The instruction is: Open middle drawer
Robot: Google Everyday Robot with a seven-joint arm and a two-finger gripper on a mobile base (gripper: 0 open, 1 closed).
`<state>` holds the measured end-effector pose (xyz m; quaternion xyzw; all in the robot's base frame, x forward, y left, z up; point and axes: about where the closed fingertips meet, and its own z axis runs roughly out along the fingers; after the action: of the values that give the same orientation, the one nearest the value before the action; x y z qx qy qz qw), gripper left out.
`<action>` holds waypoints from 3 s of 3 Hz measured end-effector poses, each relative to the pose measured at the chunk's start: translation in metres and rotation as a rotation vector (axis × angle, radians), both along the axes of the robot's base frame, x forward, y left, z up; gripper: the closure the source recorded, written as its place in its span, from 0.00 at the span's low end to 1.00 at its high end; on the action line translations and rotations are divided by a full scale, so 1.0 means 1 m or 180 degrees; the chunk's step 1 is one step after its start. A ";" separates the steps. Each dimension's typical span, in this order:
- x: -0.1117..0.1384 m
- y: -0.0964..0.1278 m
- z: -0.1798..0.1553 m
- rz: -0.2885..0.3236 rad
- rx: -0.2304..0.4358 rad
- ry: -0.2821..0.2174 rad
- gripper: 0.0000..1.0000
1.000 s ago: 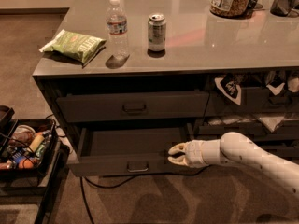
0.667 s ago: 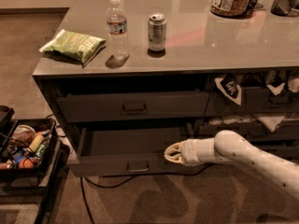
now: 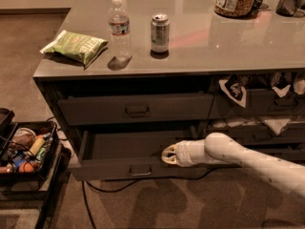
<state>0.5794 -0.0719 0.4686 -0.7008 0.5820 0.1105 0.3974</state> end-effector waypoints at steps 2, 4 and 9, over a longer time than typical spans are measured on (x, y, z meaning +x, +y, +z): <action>0.001 0.004 -0.005 -0.0271 -0.0090 -0.0315 1.00; 0.007 0.002 0.022 -0.0270 -0.0120 -0.0404 1.00; 0.061 -0.038 0.061 -0.0738 -0.0494 -0.0848 1.00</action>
Offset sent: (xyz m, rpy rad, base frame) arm -0.0020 -0.0001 -0.0009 -0.0291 -0.0494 -0.0382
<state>0.6401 -0.1097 0.5294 -0.6660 0.6079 -0.0750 0.4257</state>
